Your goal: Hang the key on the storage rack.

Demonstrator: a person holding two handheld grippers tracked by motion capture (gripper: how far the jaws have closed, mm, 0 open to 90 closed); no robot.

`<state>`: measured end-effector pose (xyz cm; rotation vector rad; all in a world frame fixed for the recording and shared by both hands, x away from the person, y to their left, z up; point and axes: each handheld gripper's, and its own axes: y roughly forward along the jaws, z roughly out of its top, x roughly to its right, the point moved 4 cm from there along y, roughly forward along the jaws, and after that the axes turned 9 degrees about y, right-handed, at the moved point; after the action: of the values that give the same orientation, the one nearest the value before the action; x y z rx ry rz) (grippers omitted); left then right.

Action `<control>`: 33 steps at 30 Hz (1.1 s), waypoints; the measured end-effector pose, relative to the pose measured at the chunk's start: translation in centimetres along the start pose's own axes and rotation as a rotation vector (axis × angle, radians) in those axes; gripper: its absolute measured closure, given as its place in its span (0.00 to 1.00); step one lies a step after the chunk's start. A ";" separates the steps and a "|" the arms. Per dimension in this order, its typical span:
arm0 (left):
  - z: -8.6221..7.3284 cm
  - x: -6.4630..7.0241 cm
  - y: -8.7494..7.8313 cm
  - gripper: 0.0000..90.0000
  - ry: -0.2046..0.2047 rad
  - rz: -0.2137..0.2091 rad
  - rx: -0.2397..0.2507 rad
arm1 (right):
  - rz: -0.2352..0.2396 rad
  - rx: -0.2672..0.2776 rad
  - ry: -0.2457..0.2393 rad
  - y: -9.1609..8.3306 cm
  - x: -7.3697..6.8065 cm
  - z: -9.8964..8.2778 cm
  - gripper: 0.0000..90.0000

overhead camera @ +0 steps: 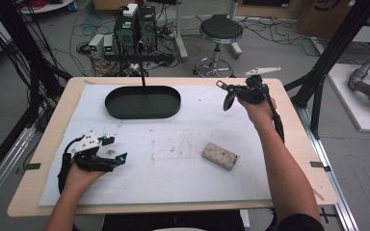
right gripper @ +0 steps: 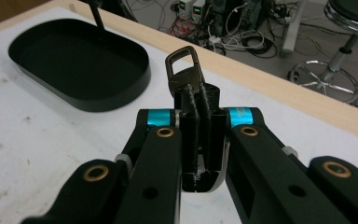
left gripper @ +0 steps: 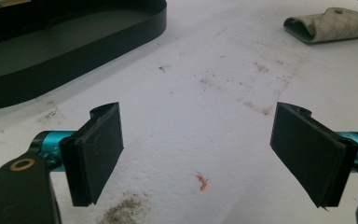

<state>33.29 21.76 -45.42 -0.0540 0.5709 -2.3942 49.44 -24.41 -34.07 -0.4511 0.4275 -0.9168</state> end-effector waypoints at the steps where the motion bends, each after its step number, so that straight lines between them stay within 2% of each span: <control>1: 0.0 0.0 -0.1 0.19 -0.001 0.000 0.002 | 0.010 -0.003 -0.009 0.2 -0.6 0.6 0.98; 13: 0.3 0.1 -0.1 0.19 0.006 -0.001 0.006 | 0.066 0.013 -0.059 1.9 -3.6 3.8 0.98; 20: 0.2 0.0 -0.1 0.19 0.002 0.000 0.008 | 0.092 0.003 -0.108 3.5 -5.9 6.1 0.98; 27: 0.2 0.0 -0.2 0.19 0.001 -0.002 0.009 | 0.120 -0.002 -0.134 5.1 -8.2 8.0 0.98; 33: 0.3 0.0 -0.3 0.19 0.008 0.005 0.009 | 0.133 -0.014 -0.133 6.9 -9.7 9.1 0.98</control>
<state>33.16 21.85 -45.08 -0.0391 0.5628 -2.3934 53.52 -11.03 -28.76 -0.4877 0.3385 -0.7513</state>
